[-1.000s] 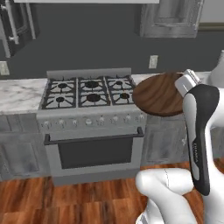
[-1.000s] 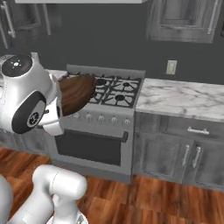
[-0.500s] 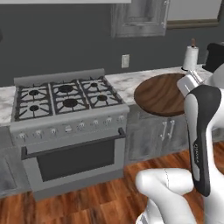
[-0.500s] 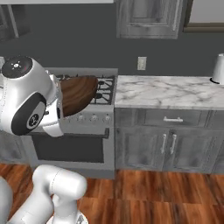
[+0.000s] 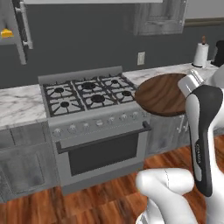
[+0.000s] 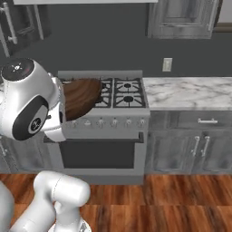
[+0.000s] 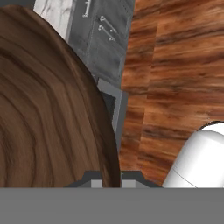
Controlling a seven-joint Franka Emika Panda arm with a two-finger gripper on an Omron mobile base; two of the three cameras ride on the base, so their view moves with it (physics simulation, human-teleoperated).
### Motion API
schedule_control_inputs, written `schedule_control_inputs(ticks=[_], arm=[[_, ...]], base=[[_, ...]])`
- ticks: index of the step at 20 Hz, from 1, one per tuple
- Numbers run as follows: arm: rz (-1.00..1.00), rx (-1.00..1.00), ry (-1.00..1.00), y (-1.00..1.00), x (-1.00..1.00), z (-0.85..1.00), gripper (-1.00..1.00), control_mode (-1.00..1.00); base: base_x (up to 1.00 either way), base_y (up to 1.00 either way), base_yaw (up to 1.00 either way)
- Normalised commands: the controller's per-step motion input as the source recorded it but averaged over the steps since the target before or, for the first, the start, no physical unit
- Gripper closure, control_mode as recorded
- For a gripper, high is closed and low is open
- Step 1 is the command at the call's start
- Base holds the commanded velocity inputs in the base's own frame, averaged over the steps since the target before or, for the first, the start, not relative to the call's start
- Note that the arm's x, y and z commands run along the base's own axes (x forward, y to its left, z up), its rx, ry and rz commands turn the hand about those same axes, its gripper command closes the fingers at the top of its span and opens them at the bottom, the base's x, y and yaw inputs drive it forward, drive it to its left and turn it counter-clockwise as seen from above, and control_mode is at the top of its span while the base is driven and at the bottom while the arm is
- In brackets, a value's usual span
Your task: Pick the mug and place it in the sink. Pick the bowl and place it in the open cabinet and then close the cabinet.
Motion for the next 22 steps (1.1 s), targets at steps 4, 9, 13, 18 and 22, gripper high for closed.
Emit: schedule_control_inputs(ticks=[4,9,13,18,22], arm=[[0.0,0.0,0.0,0.0,0.0,0.0,1.0,1.0],[0.0,0.0,0.0,0.0,0.0,0.0,1.0,1.0],[0.0,0.0,0.0,0.0,0.0,0.0,1.0,1.0],[0.0,0.0,0.0,0.0,0.0,0.0,1.0,1.0],[0.0,0.0,0.0,0.0,0.0,0.0,1.0,1.0]], base=[[0.0,0.84,-0.09],[0.0,1.0,-0.14],[0.0,1.0,-0.16],[0.0,1.0,-0.18],[0.0,1.0,-0.2]])
